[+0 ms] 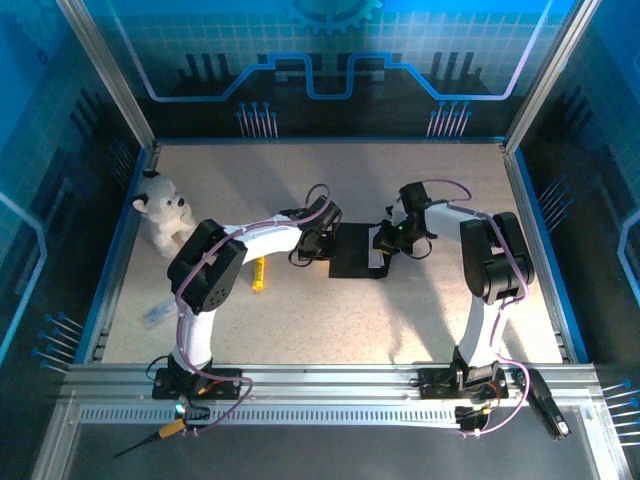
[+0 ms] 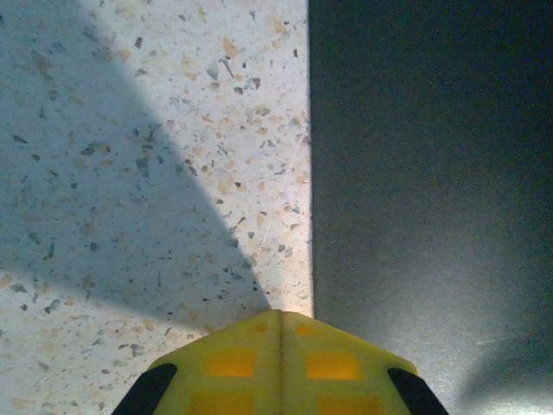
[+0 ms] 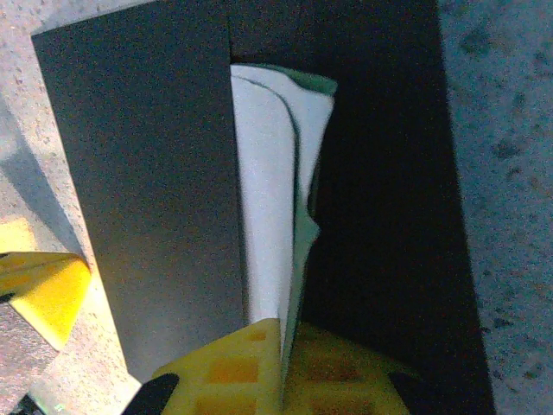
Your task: Place the letter into the envelope and seal it
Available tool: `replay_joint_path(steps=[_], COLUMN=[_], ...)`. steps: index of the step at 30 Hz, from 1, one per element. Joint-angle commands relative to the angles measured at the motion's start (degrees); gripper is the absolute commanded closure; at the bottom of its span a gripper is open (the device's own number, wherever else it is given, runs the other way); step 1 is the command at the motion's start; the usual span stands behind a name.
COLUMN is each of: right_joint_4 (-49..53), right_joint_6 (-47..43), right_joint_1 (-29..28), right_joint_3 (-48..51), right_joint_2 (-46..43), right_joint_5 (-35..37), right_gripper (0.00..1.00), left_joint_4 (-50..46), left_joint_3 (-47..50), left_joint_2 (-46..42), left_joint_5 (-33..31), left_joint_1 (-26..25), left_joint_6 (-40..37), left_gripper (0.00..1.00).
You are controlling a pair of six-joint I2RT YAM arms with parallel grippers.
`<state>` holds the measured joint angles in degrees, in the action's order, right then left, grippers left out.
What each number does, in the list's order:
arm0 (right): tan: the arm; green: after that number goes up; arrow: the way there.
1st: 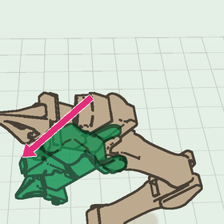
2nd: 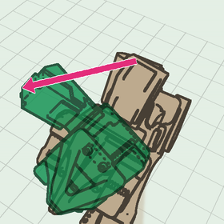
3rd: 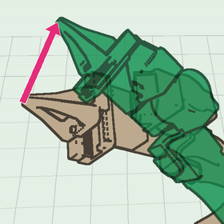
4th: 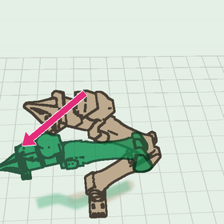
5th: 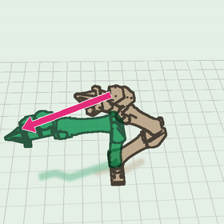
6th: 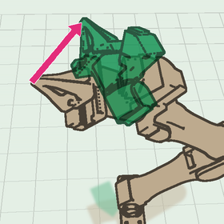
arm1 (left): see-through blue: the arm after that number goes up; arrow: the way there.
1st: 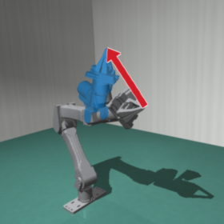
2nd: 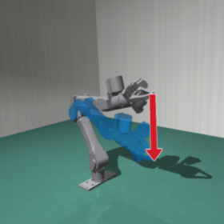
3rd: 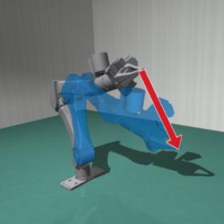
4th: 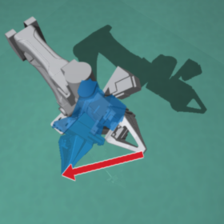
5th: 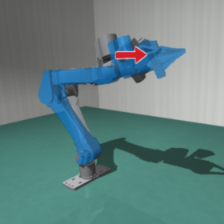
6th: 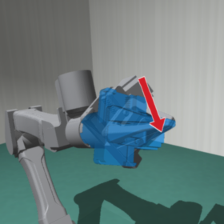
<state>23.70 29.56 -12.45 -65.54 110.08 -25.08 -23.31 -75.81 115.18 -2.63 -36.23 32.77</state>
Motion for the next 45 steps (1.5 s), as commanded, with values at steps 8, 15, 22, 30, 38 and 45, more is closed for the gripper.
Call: replay_joint_path(steps=[8, 15, 22, 30, 38, 45], right_joint_4=[-6.40, -9.20, -4.25, 2.23, 2.84, 2.84], right_joint_6=[4.74, 6.65, 3.16, -1.36, -1.82, -1.52], right_joint_1=[-2.51, -3.93, -3.37, -0.19, 1.11, 1.07], right_joint_3=[-0.32, 0.02, -1.40, -3.76, -3.46, -2.69], right_joint_2=[2.22, 3.58, 2.28, -0.13, -0.73, -1.74], right_joint_5=[-2.94, -3.90, -1.70, 0.14, 1.32, 3.72], right_gripper=[1.00, 1.00, 1.00, 0.79, 0.67, 0.65], left_joint_4=[2.40, 2.66, 1.54, 0.15, -0.48, -2.56], left_joint_3=[-0.65, -0.23, -0.67, -0.75, -1.09, -3.74], left_joint_2=[3.28, 3.56, 3.55, 3.55, 3.75, 4.09], left_joint_5=[3.42, 3.71, 2.94, 1.99, 1.56, -0.39], left_joint_1=[-2.00, -2.62, -2.58, -2.57, -2.48, -2.07], left_joint_6=[1.46, 1.96, 0.58, -1.62, -2.53, -5.55], left_gripper=[1.00, 1.00, 1.00, 1.00, 1.00, 1.00])
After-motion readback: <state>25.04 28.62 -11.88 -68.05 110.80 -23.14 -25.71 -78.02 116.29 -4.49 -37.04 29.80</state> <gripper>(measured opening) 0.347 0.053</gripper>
